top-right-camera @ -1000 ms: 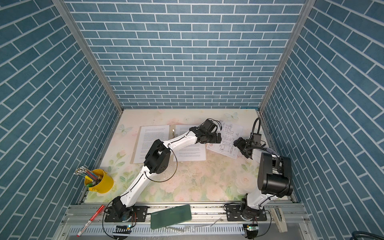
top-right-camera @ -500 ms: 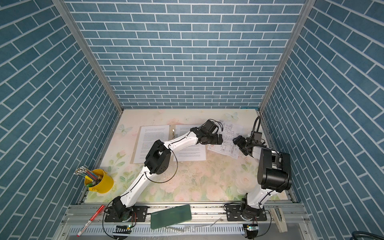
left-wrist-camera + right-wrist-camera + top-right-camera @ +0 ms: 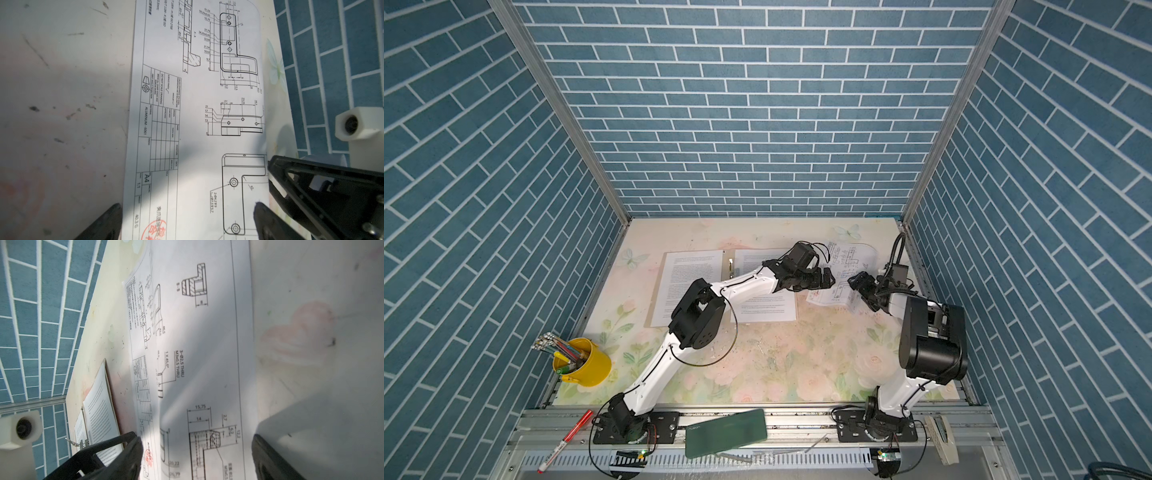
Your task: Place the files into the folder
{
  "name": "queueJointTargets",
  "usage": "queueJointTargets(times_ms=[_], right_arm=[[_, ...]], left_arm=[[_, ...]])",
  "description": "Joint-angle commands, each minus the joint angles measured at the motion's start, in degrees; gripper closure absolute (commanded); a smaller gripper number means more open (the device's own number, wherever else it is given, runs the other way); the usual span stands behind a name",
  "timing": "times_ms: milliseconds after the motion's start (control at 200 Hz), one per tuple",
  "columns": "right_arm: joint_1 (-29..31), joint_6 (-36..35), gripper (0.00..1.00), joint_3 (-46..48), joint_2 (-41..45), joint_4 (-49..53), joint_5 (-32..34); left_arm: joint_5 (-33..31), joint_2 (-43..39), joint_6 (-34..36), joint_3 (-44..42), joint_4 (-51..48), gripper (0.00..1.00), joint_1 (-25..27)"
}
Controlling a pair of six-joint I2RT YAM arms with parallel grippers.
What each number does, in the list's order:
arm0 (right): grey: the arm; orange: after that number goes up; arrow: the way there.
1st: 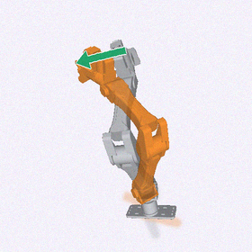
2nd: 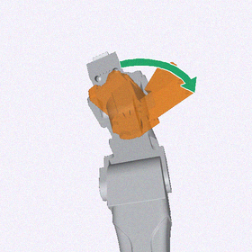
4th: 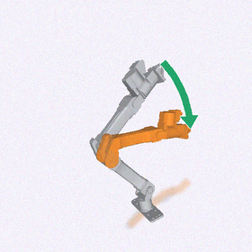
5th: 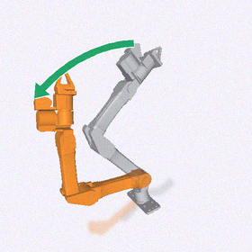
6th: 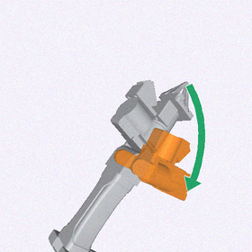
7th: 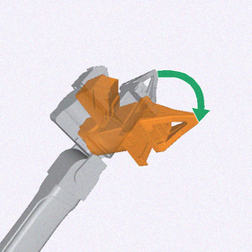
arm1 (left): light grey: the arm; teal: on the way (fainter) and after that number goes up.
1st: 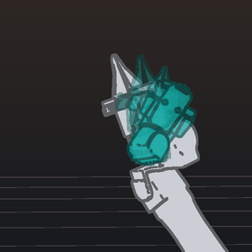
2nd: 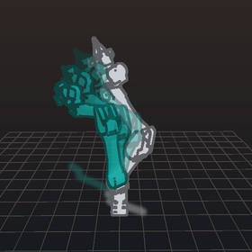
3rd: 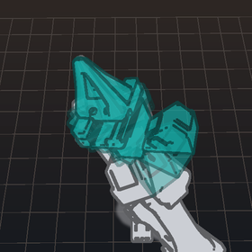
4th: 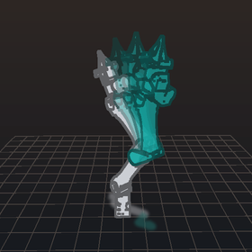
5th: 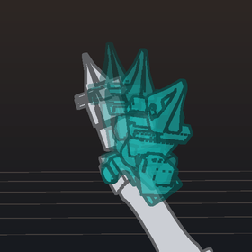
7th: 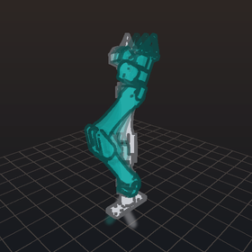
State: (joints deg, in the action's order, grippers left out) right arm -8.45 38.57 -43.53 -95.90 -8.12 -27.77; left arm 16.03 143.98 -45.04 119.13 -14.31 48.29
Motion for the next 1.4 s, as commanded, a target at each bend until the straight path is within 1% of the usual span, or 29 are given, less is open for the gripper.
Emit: queueJointTargets(times_ms=[0, 165, 270, 396, 701, 836, 971, 1061, 1187, 1397], right_arm=[[-0.2, 0.5, 0.18, 1.9, -1.2, 3.7, -2.5], [-0.2, 2.2, 0.19, 2.6, -2.1, 1.1, -5.1], [-0.2, 2.0, 0.2, 2.4, -2.8, 1.5, -6.5], [-0.2, 1.4, 0.24, 2.0, -2.5, 3.2, -6.2], [-0.2, 2.3, 0.25, 2.0, -2.8, 3.2, -6.6], [-0.1, 3.0, 0.28, 2.6, -3.6, 2.0, -7.7], [-0.2, 3.1, 0.29, 3.3, -3.3, 1.5, -7.7], [-0.2, 3.2, 0.29, 3.4, -2.9, 1.5, -7.6], [-0.2, 3.6, 0.28, 3.4, -2.5, 1.1, -8.0], [-0.2, 3.7, 0.28, 3.7, -1.0, 1.0, -8.6]], left_arm=[[2.3, 0.5, -2.3, -3.3, -1.6, 0.0, 0.5], [3.4, -0.2, -3.0, -5.2, 1.7, 0.0, 0.6], [3.8, -0.3, -3.0, -5.5, 2.9, 0.0, 0.7], [4.1, -0.8, -3.5, -6.6, 4.6, 0.0, 0.8], [5.2, -1.7, -5.3, -9.0, 8.8, 0.0, 1.2], [5.4, -1.4, -5.9, -9.1, 9.4, 0.0, 1.4], [5.5, -1.5, -6.2, -9.6, 9.8, 0.01, 1.4], [5.8, -1.5, -7.2, -10.2, 11.3, 0.04, 1.4], [6.8, -1.1, -8.6, -10.5, 13.3, 0.13, 1.4], [6.6, -1.4, -9.4, -10.8, 14.6, 0.23, 1.4]])
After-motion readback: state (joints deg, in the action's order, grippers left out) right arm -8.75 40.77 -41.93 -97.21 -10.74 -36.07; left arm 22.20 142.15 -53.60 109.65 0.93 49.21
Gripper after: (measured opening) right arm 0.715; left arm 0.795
